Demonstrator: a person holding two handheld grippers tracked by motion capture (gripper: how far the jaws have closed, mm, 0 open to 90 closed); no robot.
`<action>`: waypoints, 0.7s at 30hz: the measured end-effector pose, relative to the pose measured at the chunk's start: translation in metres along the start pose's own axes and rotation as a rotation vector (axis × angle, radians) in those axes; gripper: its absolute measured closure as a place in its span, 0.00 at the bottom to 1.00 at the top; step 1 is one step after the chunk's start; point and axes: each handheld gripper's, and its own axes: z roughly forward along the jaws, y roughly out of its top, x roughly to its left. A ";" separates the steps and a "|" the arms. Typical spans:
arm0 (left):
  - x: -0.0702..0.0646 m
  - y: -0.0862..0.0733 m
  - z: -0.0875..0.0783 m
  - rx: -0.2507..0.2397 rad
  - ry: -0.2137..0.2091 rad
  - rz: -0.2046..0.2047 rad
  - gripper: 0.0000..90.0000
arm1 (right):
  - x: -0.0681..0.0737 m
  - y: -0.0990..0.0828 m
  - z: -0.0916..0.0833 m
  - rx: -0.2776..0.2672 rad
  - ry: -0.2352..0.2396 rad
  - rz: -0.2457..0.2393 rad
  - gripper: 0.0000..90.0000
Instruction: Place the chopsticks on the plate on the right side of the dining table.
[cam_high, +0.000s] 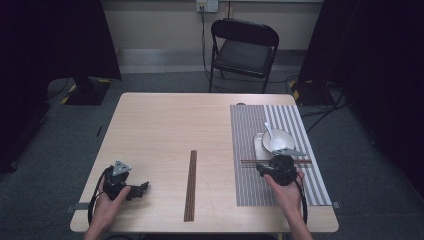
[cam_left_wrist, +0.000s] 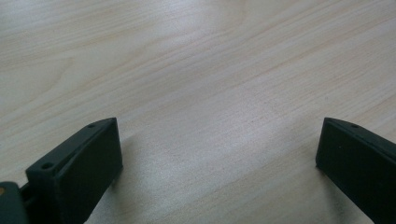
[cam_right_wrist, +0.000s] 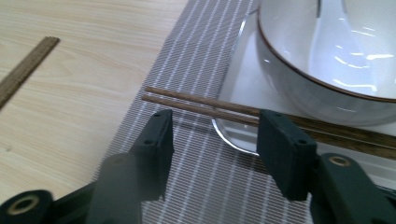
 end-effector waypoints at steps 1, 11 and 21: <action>-0.001 0.000 0.000 -0.006 0.000 -0.009 0.00 | -0.003 0.000 -0.001 -0.004 -0.004 0.002 0.53; 0.000 0.000 0.000 0.000 0.000 0.000 0.00 | -0.026 -0.004 -0.005 -0.001 -0.052 0.015 0.61; 0.000 0.000 0.000 0.000 0.000 0.000 0.00 | -0.042 -0.009 -0.002 0.012 -0.084 0.033 0.59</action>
